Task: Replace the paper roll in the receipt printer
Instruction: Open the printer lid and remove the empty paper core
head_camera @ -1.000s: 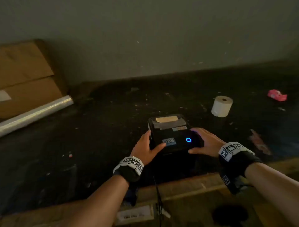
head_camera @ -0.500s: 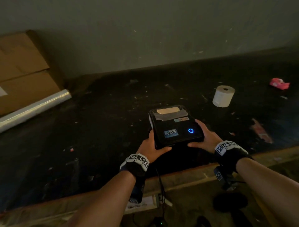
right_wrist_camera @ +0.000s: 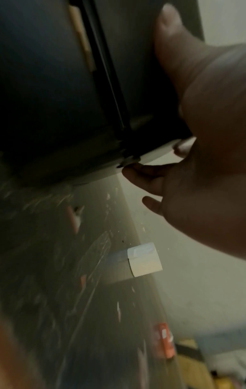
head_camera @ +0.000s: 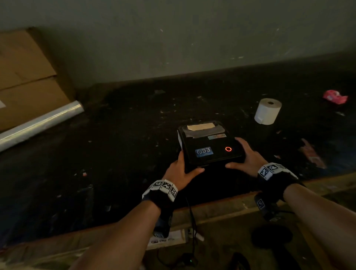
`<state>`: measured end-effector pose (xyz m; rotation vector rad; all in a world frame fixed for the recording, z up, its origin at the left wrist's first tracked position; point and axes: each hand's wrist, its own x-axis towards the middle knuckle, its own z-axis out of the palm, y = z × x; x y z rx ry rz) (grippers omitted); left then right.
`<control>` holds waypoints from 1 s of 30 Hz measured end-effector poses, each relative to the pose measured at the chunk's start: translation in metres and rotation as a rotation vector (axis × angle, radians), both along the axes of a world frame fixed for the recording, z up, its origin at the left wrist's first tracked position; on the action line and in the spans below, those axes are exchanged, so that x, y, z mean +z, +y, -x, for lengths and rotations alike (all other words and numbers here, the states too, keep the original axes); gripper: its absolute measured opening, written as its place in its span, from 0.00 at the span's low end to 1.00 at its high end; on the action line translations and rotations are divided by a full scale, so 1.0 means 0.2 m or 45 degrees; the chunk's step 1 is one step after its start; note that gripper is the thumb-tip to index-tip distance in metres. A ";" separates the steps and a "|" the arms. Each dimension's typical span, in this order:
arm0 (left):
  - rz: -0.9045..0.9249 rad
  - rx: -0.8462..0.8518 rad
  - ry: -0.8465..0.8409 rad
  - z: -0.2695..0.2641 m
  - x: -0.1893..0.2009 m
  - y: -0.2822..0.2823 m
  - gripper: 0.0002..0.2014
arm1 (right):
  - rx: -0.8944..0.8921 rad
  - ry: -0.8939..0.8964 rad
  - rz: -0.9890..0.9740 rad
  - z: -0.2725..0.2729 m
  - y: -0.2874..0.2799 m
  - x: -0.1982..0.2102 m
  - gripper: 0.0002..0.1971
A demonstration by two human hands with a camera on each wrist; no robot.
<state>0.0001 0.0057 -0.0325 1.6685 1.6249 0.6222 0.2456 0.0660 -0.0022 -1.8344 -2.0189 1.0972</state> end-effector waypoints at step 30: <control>-0.527 0.645 0.152 0.08 0.52 0.77 0.24 | 0.067 -0.108 -0.580 0.30 0.74 0.45 0.23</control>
